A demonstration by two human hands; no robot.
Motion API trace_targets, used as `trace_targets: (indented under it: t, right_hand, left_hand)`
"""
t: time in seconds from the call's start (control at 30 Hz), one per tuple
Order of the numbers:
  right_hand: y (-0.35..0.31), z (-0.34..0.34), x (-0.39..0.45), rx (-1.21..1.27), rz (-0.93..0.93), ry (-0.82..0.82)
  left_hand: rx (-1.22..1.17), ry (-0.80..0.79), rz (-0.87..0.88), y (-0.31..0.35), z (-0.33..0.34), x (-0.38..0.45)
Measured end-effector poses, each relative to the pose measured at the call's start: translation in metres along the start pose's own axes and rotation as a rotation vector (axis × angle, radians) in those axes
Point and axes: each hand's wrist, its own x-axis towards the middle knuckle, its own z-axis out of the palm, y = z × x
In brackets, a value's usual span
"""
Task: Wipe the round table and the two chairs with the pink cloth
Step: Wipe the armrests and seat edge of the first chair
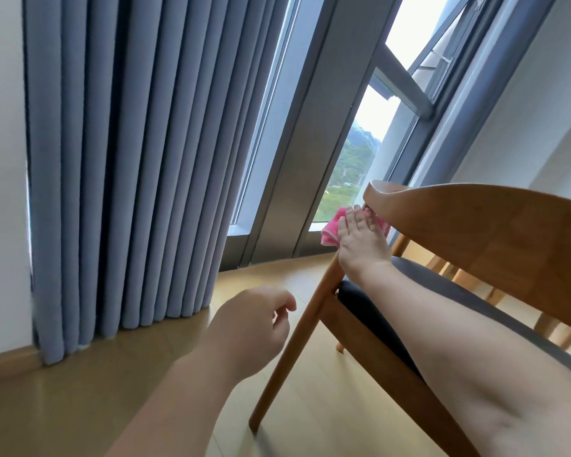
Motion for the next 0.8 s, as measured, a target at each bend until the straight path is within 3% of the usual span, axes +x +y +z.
trace_targets:
  t: [0.33, 0.8]
  right_hand:
    - [-0.002, 0.033, 0.006, 0.039, -0.055, 0.004]
    - [-0.067, 0.099, -0.024, -0.015, -0.366, -0.116]
  left_hand:
    - [0.006, -0.027, -0.049, -0.012, 0.011, 0.002]
    - [-0.034, -0.087, -0.141, -0.022, 0.024, -0.005]
